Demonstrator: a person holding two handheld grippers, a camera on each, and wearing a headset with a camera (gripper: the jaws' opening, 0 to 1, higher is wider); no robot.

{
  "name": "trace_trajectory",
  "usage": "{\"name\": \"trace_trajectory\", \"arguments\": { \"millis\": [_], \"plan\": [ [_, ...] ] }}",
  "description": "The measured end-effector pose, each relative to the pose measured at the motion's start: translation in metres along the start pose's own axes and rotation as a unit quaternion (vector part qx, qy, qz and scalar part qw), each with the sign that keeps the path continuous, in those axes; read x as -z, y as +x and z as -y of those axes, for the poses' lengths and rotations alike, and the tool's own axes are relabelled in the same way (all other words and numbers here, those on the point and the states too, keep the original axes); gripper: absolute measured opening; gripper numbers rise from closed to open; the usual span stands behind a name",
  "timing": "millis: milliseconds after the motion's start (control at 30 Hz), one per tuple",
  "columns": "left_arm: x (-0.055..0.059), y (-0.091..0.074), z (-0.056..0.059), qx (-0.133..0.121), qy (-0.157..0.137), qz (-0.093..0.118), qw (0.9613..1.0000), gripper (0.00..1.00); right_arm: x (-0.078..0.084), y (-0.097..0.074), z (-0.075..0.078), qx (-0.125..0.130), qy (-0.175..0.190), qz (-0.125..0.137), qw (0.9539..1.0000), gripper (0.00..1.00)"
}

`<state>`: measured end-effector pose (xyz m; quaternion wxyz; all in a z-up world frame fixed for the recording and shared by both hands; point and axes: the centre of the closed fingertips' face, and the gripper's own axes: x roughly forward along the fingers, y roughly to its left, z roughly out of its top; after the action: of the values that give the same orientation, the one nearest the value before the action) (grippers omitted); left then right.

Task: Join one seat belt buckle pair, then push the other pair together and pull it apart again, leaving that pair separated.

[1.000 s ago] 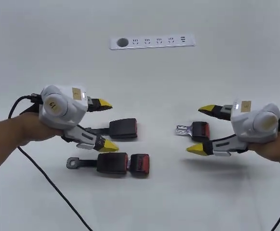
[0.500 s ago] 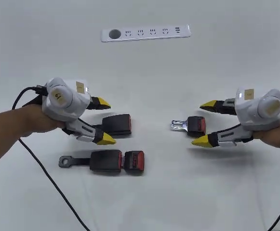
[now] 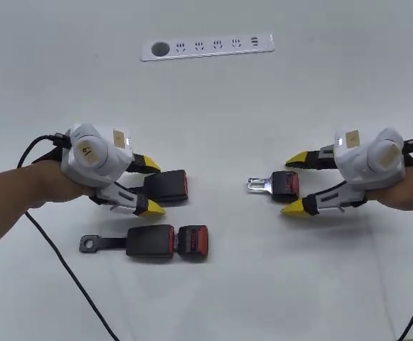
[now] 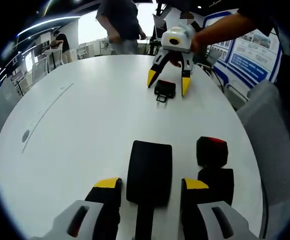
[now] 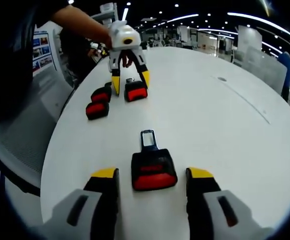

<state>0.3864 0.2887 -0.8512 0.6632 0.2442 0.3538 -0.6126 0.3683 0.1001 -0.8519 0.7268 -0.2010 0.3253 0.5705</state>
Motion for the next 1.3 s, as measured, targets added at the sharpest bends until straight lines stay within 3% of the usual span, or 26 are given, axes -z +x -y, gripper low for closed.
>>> {"name": "trace_trajectory", "arguments": {
  "millis": [300, 400, 467, 533, 567, 933, 1300],
  "plan": [
    [-0.001, 0.003, -0.007, -0.007, 0.035, -0.009, 0.9993, 0.37, 0.002, -0.001, 0.007, -0.003, -0.016, -0.002, 0.9999, 0.46],
    [-0.002, 0.005, -0.005, 0.004, 0.048, -0.009, 0.9988, 0.36, 0.003, -0.001, 0.012, 0.002, -0.033, -0.005, 0.9995, 0.41],
    [-0.003, 0.006, -0.004, 0.008, 0.067, -0.010, 0.9977, 0.36, 0.003, -0.001, 0.012, -0.005, -0.032, -0.004, 0.9995, 0.38],
    [-0.001, 0.005, -0.003, 0.011, 0.108, -0.019, 0.9939, 0.35, 0.004, -0.002, 0.012, -0.008, -0.039, 0.001, 0.9992, 0.38],
    [-0.001, 0.005, -0.003, 0.012, 0.083, -0.017, 0.9963, 0.35, 0.004, -0.002, 0.013, -0.009, -0.043, 0.004, 0.9990, 0.37],
    [0.002, 0.005, 0.001, 0.038, 0.114, -0.027, 0.9924, 0.35, 0.003, -0.002, 0.013, -0.016, -0.029, 0.035, 0.9988, 0.36],
    [0.002, 0.004, 0.000, 0.033, 0.101, -0.025, 0.9940, 0.34, 0.001, -0.002, 0.012, -0.013, -0.026, 0.060, 0.9978, 0.36]
  ]
}}
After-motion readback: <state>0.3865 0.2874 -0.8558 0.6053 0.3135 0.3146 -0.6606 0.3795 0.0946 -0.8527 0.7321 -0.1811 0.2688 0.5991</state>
